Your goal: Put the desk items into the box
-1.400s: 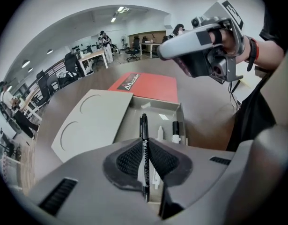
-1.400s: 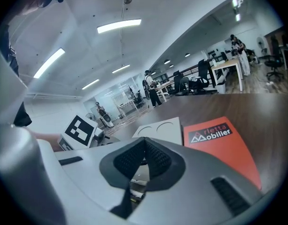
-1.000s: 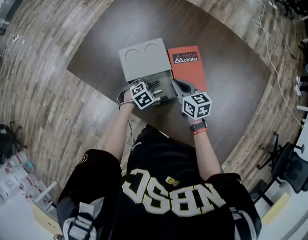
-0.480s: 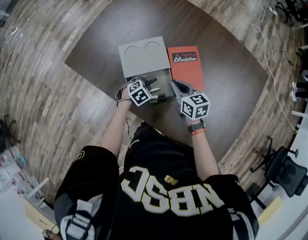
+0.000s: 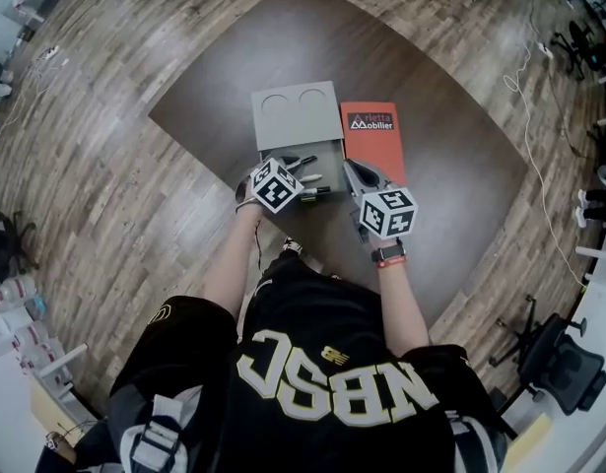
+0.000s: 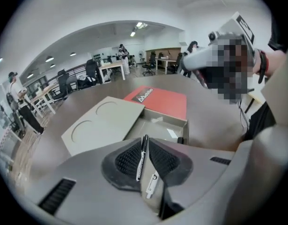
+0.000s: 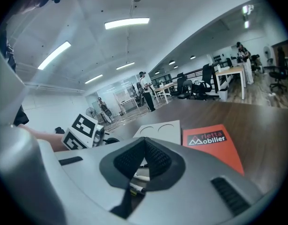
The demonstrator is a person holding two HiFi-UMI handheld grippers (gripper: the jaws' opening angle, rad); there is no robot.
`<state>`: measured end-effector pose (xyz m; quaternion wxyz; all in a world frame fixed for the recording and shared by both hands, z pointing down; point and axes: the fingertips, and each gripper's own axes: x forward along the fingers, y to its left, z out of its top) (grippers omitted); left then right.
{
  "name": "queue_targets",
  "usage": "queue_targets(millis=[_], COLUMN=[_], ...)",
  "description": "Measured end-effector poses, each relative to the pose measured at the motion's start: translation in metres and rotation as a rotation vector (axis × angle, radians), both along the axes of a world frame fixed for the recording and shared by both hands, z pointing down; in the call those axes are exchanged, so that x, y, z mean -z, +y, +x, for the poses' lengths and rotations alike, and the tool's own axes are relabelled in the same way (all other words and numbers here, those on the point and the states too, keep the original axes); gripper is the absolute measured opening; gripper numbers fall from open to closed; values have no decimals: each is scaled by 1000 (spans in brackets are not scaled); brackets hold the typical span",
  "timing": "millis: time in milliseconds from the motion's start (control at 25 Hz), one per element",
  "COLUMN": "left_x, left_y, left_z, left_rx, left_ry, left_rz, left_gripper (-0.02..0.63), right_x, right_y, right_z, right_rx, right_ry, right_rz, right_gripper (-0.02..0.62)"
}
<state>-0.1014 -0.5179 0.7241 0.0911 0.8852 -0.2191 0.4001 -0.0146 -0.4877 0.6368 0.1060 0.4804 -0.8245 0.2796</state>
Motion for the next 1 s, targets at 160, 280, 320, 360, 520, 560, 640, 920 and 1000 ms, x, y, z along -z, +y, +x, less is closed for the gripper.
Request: queue_targets(millis=[160, 280, 320, 360, 520, 560, 640, 920, 1000], left_x=[47, 77, 86, 94, 131, 140, 158, 215, 223], left_y=[5, 20, 27, 33, 56, 60, 68, 80, 84], left_z=[-3, -5, -5, -4, 7, 10, 17, 40, 52], left_rx=[170, 240, 255, 268, 305, 310, 318, 320, 302], left_ry=[157, 229, 253, 280, 398, 428, 493, 642, 634], left_rz=[42, 64, 69, 74, 102, 110, 120, 227, 270], left_gripper=[54, 54, 54, 54, 51, 47, 40, 23, 18], right_x=[12, 27, 32, 36, 55, 60, 70, 95, 101], right_y=[7, 14, 17, 20, 38, 42, 50, 79, 88], right_z=[8, 13, 14, 16, 27, 31, 39, 74, 95], right_rx=[-36, -66, -75, -82, -110, -120, -142, -255, -333], right_ry=[22, 42, 50, 55, 46, 45, 55, 99, 120], right_rz=[49, 100, 116, 130, 180, 192, 216, 271, 286], right_gripper=[9, 9, 9, 9, 9, 9, 9, 9, 9])
